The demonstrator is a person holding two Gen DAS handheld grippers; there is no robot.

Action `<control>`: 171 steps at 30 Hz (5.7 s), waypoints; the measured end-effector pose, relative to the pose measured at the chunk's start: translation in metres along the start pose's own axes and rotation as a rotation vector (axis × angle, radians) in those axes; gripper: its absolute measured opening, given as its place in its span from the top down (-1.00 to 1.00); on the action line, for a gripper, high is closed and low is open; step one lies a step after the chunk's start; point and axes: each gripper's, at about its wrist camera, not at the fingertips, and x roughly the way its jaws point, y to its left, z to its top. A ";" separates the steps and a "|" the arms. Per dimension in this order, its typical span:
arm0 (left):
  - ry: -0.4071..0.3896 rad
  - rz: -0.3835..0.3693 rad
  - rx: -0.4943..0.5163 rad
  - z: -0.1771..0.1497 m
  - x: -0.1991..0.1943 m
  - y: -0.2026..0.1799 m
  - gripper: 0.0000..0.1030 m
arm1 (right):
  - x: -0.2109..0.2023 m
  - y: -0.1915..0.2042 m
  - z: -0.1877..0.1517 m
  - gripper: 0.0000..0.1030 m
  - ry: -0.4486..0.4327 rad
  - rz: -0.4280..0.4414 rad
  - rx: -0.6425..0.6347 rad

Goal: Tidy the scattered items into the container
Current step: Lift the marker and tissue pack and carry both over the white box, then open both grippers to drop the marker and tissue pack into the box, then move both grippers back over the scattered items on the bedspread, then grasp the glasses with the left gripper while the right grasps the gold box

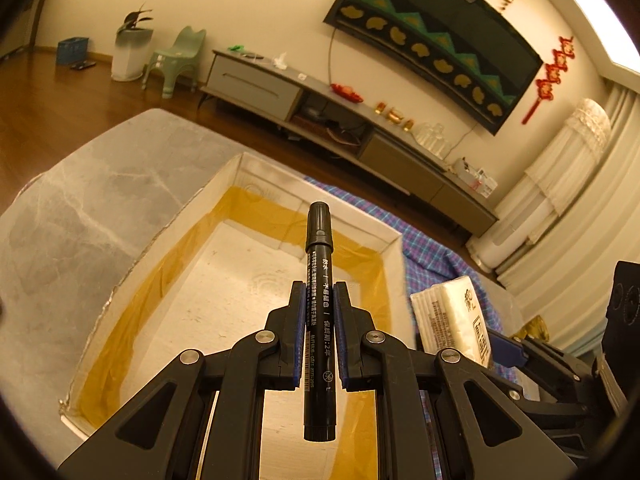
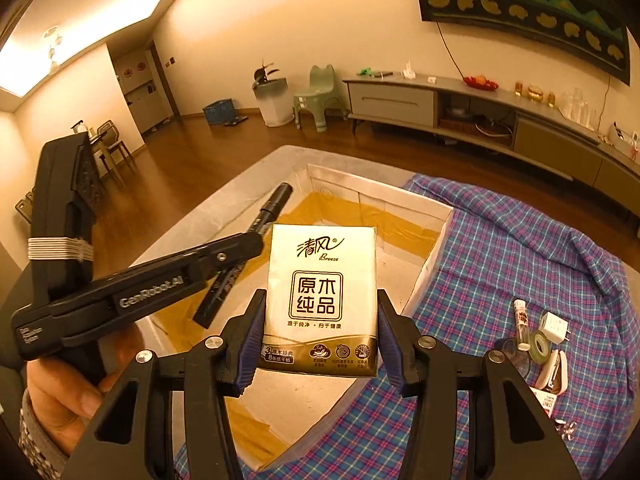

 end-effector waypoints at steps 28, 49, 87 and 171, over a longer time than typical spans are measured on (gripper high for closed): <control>0.109 0.062 -0.055 0.032 0.059 0.035 0.75 | 0.114 -0.007 0.043 -0.02 0.245 -0.090 -0.085; 0.096 0.112 -0.118 0.041 0.051 0.048 0.16 | 0.121 -0.016 0.043 -0.17 0.282 -0.025 -0.009; -0.046 0.182 0.232 -0.066 -0.069 -0.060 0.16 | -0.059 0.049 -0.058 -0.31 0.126 -0.032 -0.284; 0.375 -0.076 0.167 -0.132 0.190 -0.187 -0.18 | -0.030 -0.165 -0.195 -0.52 0.103 -0.071 0.268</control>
